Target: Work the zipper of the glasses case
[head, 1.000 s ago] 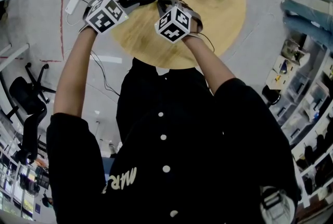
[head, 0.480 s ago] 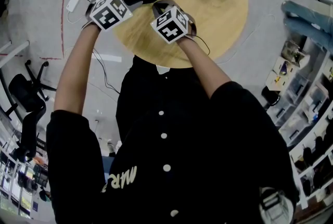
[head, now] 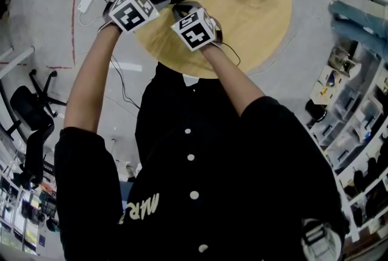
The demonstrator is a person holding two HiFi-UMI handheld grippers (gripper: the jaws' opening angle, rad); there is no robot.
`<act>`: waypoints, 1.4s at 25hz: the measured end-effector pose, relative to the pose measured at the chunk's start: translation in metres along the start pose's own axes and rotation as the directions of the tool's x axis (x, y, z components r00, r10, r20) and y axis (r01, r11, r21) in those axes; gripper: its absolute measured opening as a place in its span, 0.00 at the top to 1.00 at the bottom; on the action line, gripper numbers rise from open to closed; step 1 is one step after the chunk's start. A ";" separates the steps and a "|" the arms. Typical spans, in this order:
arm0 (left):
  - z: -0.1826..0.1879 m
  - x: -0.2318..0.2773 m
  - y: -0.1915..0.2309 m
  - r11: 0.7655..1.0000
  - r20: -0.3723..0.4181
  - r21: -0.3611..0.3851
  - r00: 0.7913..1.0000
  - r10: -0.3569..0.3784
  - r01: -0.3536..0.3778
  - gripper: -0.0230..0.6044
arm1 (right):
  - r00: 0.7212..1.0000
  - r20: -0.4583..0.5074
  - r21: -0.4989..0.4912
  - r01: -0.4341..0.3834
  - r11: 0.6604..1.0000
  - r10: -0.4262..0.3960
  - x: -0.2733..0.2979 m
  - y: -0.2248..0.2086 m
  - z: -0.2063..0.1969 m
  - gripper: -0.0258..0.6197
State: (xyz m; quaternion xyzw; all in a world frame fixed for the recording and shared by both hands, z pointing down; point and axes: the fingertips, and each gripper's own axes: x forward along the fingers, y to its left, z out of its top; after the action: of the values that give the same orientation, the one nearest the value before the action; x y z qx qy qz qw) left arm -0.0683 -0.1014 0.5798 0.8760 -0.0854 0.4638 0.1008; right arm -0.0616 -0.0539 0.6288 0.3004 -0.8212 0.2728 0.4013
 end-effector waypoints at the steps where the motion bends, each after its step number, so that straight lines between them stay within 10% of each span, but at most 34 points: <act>1: 0.000 0.000 0.000 1.000 -0.001 0.000 1.000 -0.003 0.003 0.67 | 1.000 0.002 0.009 -0.002 1.000 0.002 0.001 0.002 0.001 0.95; 35: -0.002 -0.003 0.004 0.996 -0.026 -0.028 0.996 -0.085 0.085 0.67 | 0.997 0.063 0.135 0.026 0.991 -0.035 0.030 0.046 0.036 0.95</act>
State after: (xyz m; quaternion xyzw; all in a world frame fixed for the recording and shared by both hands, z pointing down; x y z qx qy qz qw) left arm -0.0726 -0.1050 0.5792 0.8711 -0.0529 0.4696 0.1334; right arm -0.1277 -0.0560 0.6248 0.3478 -0.8091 0.3112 0.3572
